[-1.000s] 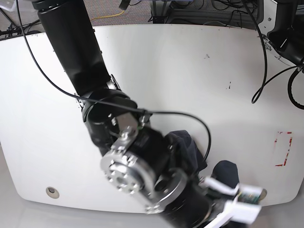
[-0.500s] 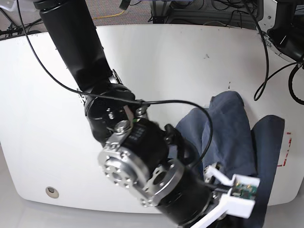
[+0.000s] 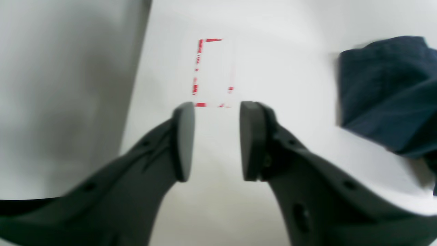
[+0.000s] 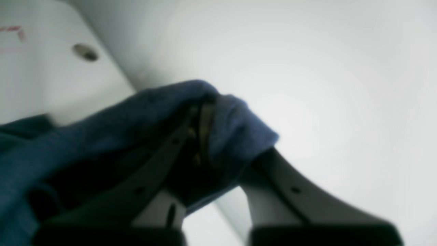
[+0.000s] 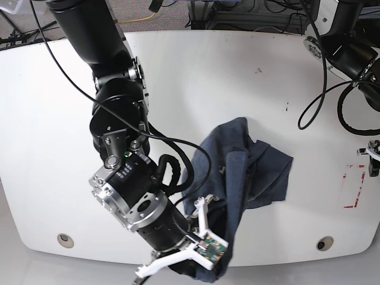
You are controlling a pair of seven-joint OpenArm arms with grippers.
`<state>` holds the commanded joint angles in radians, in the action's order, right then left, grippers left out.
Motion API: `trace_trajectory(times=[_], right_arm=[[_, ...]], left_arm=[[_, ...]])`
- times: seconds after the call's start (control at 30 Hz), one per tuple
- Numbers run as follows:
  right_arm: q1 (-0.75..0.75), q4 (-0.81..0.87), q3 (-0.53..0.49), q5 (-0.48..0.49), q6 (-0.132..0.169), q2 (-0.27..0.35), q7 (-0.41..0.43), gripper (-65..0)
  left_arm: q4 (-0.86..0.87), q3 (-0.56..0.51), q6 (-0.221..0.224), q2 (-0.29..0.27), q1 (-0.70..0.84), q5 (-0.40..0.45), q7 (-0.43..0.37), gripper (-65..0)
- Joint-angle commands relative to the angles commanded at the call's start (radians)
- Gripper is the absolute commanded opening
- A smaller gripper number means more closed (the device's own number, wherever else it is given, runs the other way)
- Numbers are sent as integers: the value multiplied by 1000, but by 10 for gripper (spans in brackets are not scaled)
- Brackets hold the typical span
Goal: Fold the T-shirt properly
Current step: 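Move the left gripper to the T-shirt edge and grasp it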
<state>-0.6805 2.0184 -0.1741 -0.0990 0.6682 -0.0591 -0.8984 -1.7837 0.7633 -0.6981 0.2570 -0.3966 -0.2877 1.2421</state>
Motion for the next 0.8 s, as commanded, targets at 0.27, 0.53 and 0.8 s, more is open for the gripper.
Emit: trace_trajectory(times=[0.27, 0.53, 0.8], right_arm=[[144, 0, 133, 0, 2, 26, 12, -650], [224, 12, 178, 0, 2, 60, 12, -650], [209, 14, 216, -2, 2, 66, 12, -650]], left_arm=[[83, 0, 0, -114, 38, 2, 0, -414], [270, -35, 0, -219, 38, 2, -48, -394], [290, -285, 19, -221, 77, 0, -190, -310]])
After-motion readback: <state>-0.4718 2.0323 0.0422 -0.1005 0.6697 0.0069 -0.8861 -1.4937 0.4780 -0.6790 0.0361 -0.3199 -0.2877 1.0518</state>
